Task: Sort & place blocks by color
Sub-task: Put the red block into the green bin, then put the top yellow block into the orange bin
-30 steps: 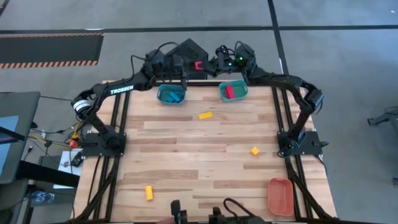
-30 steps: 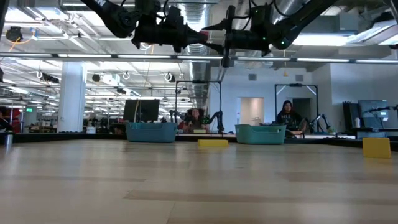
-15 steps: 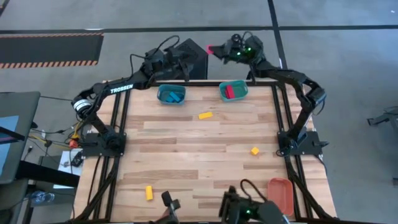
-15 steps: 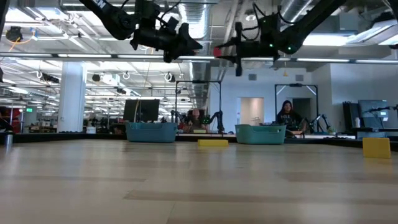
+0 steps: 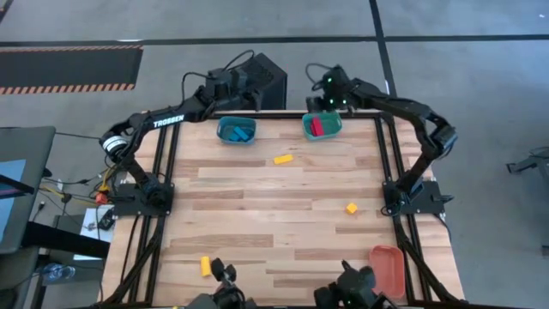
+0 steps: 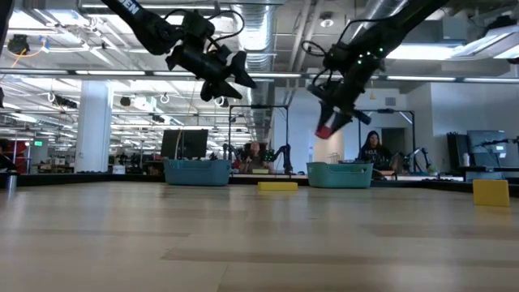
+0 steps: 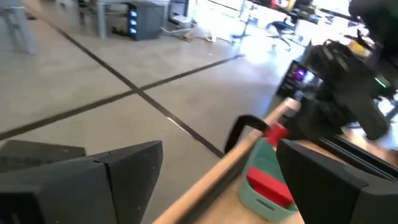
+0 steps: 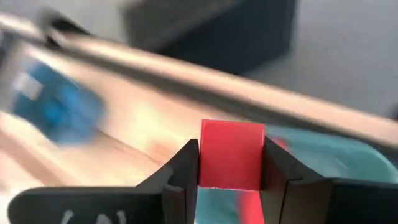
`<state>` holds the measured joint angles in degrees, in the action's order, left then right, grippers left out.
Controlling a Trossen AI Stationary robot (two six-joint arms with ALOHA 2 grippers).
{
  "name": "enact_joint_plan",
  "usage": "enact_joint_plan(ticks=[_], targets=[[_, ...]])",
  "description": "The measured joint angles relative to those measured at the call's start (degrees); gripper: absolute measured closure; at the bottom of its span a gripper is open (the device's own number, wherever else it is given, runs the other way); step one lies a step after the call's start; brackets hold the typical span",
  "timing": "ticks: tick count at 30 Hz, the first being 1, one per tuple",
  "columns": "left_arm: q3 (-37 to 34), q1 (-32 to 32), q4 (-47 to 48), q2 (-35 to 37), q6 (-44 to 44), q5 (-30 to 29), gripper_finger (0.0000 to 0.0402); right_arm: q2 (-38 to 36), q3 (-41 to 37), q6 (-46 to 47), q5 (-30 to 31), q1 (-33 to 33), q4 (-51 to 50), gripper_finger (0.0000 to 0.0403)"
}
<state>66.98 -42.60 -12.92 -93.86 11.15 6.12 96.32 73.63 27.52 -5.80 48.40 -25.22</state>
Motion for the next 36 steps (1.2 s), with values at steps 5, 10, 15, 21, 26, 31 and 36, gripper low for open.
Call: enact_joint_plan(ticks=[5, 10, 15, 21, 26, 31, 36], targets=[[0.0, -0.5, -1.8, 0.0, -0.6, -3.2, 0.0095, 0.5, -0.1, -5.2, 8.4, -0.9, -9.2, 0.0281], [0.0, -0.8, -2.0, 0.0, -0.8, -4.4, 0.0095, 0.5, -3.3, -5.1, 10.5, 0.0, -8.9, 0.0275], [0.0, -0.8, -2.0, 0.0, -0.8, -4.4, 0.0095, 0.5, -7.8, -4.6, 10.4, 1.3, -8.8, 0.0269], [0.0, -0.8, -1.9, 0.0, -0.8, -4.6, 0.0095, 0.5, -8.5, -3.6, 8.3, 0.8, -7.2, 0.0222], [0.0, -0.8, -1.5, 0.0, -0.8, -5.0, 0.0095, 0.5, -8.5, -3.0, 8.1, 0.1, -6.1, 0.0191], [0.0, -0.7, -0.9, 0.0, -0.3, -5.0, 0.0095, 0.5, -8.5, -2.5, 8.1, -0.1, -5.9, 0.0186], [0.0, -0.7, 1.5, 0.0, -0.3, -5.0, 0.0095, 0.5, -8.5, -2.5, 7.9, 0.0, -5.7, 0.0189]])
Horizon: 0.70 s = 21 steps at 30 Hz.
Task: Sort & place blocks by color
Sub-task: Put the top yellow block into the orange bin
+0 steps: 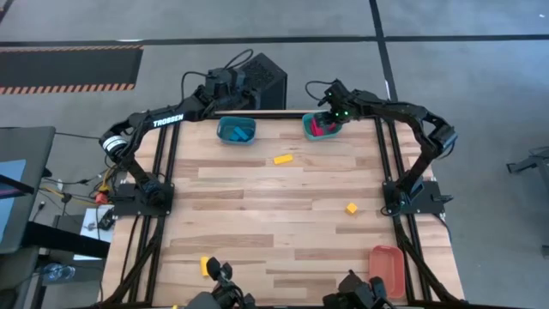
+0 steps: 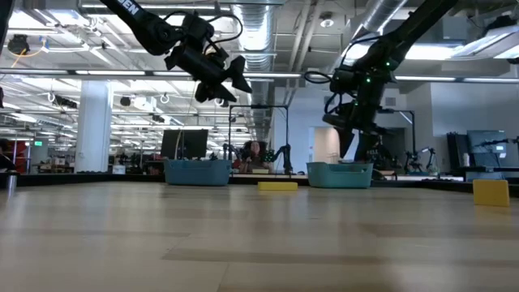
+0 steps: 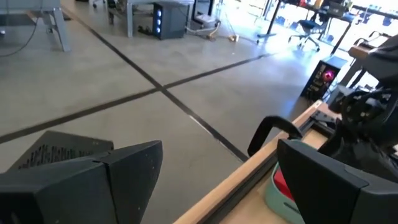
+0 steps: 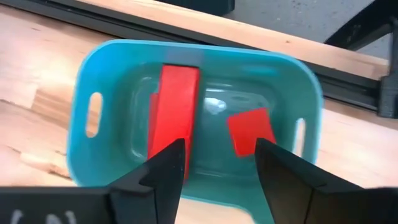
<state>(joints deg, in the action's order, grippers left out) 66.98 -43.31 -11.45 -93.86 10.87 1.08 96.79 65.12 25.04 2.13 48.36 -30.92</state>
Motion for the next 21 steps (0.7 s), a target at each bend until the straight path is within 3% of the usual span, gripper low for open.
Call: enact_joint_plan(ticks=[5, 12, 17, 21], targets=[[0.0, 0.0, 1.8, 0.0, 0.1, 1.4, 0.0095, 0.0, 0.0, 0.0, -3.5, 0.0, 1.1, 0.0191], [0.0, 0.0, 1.5, 0.0, -2.3, 7.6, 0.0095, -1.5, 0.0, 0.9, -18.2, -0.6, 9.0, 0.0193], [0.0, 0.5, 1.5, 0.0, -2.1, 10.6, 0.0095, -3.9, 0.0, 0.6, -19.3, -3.3, 11.6, 0.0196], [0.0, 1.7, 1.5, 0.0, 0.5, 10.0, 0.0095, -3.8, 0.1, -9.6, -19.8, -7.0, 13.5, 0.0196]])
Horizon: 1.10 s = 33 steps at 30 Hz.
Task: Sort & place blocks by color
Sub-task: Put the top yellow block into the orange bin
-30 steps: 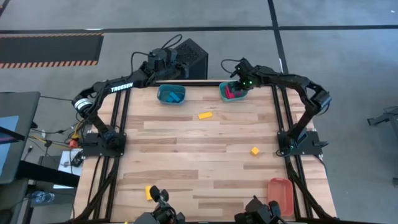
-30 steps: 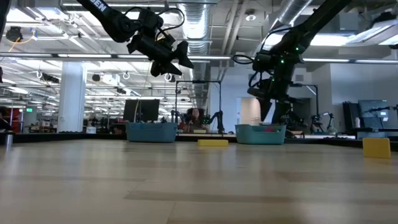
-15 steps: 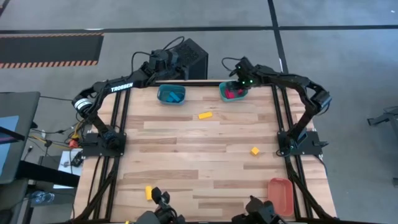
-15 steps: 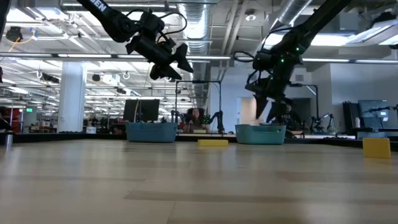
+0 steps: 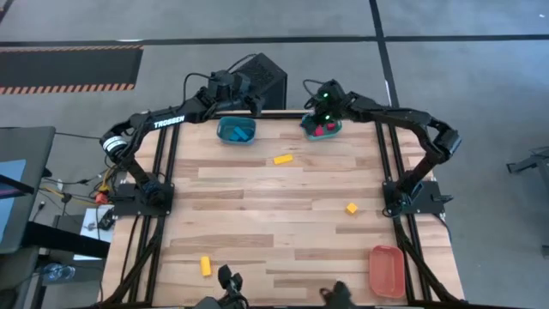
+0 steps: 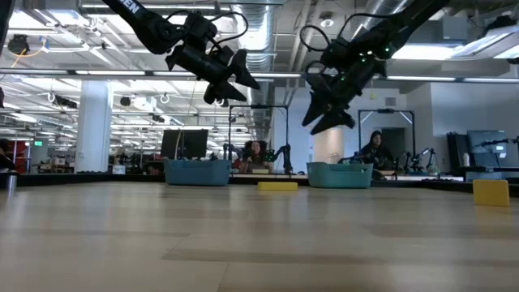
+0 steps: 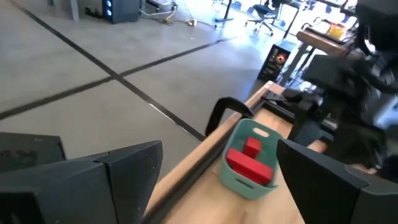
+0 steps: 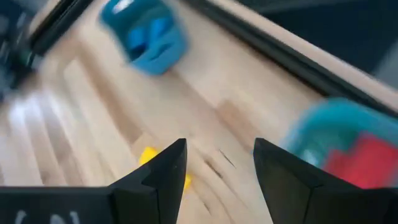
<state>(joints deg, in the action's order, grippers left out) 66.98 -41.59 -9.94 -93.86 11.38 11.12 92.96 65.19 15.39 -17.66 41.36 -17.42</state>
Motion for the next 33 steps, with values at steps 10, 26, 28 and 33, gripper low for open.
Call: enact_joint_plan(ticks=[10, 26, 28, 33], targets=[[0.0, 1.9, 12.2, 4.0, 7.8, -1.1, 0.0095, 6.9, 1.9, -30.2, -0.5, -11.9, 6.8, 0.0189], [0.0, 3.2, 38.9, 11.0, 2.0, -18.3, 0.0095, 22.3, 11.8, -33.7, 1.3, -17.1, -3.0, 0.0182], [0.0, 4.1, 40.9, 11.0, 2.4, -19.0, 0.0095, 23.6, 12.0, -33.9, 2.0, -17.5, -4.5, 0.0182], [0.0, 7.5, 42.9, 11.0, 4.0, -22.4, 0.0095, 24.5, 12.2, -34.8, 11.1, -19.3, -4.1, 0.0182]])
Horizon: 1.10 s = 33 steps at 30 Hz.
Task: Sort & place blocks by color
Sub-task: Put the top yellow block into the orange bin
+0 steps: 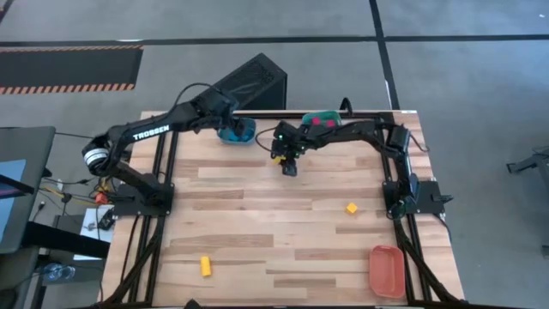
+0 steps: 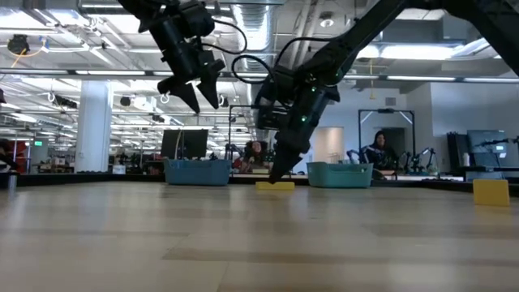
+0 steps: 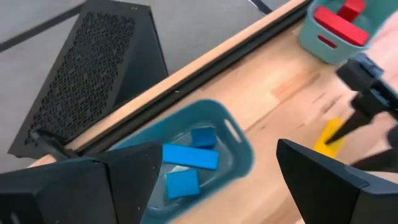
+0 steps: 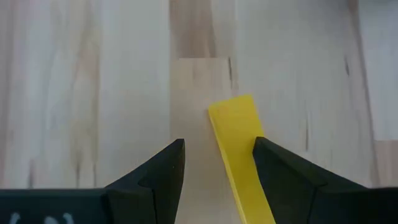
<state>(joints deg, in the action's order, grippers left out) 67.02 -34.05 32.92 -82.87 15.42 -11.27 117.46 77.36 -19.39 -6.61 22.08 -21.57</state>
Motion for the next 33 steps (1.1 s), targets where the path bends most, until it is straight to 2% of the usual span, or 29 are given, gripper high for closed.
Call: enact_joint_plan(ticks=[6, 13, 17, 22, 25, 29, 33], targets=[[0.0, 4.5, -0.2, 0.0, 2.3, -0.1, 0.0095, 0.4, 0.0, 6.0, 2.7, -1.2, -0.4, 0.0182], [0.0, 11.1, 1.2, 0.5, 8.0, -1.3, 0.0095, 0.2, 0.1, 13.8, -7.7, -4.2, -8.7, 0.0182], [0.0, 16.0, 4.8, 0.9, 11.9, -3.5, 0.0095, -1.1, -0.2, 18.2, -12.3, -7.5, -8.4, 0.0182], [0.0, 22.0, 8.6, 0.9, 14.7, -7.3, 0.0095, -4.1, -0.6, 17.2, -1.0, -12.1, -6.2, 0.0182], [0.0, 24.5, 7.9, 0.9, 12.6, -11.0, 0.0095, -5.0, -0.2, 15.2, 4.9, -12.9, -4.9, 0.0182], [0.0, 24.6, 6.5, 0.9, 3.6, -13.8, 0.0095, -2.3, -0.3, 15.1, 4.6, -12.6, -5.0, 0.0176], [0.0, 22.9, 6.5, 0.9, -5.3, -11.9, 0.0095, 0.6, -0.1, 16.1, 4.3, -12.7, -5.7, 0.0165]])
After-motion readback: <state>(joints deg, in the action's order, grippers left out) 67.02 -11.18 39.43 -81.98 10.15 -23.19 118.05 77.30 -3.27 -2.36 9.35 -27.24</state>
